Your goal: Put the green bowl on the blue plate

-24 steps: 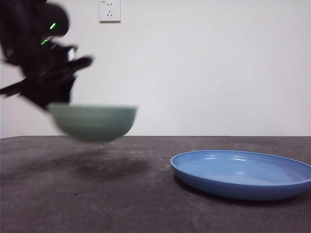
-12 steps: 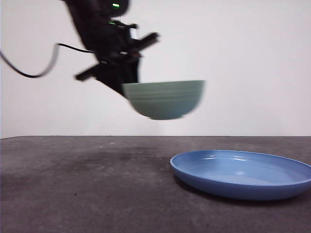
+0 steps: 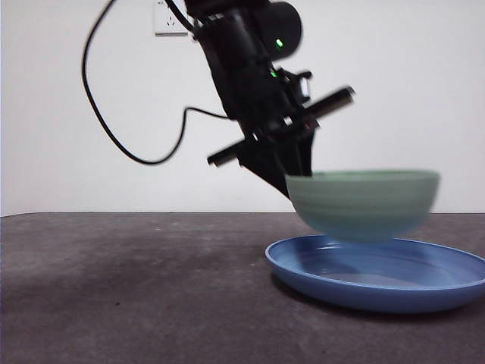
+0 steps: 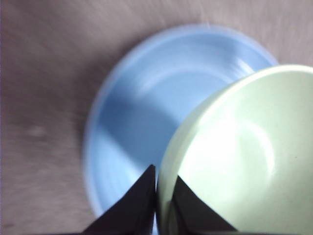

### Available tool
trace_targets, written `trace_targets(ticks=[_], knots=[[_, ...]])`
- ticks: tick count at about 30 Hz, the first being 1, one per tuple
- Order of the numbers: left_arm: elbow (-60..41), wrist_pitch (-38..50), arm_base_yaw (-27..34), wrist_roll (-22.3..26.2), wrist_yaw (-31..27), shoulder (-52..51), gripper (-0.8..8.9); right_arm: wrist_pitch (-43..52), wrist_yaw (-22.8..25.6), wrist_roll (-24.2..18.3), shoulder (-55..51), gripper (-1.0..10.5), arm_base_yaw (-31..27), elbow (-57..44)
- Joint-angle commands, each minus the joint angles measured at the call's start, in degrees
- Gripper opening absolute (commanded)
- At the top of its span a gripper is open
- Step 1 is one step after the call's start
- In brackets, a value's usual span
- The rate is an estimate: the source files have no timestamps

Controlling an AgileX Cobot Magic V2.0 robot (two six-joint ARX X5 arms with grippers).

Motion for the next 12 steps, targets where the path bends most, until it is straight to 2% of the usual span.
trace_targets(ticks=[1,4,12], knots=[[2.16,0.92,-1.29,-0.5,-0.74,2.03,0.15,0.33,-0.07,0.55,0.13,6.0,0.26,0.98],[2.16,1.01,-1.79,-0.52,-3.74,2.95,0.15,0.33,-0.07,0.55,0.13,6.0,0.26,0.98],[2.16,1.73,-1.99,-0.68,-4.11,5.57,0.15,0.31,-0.09,0.57,0.13,6.0,0.26,0.98]])
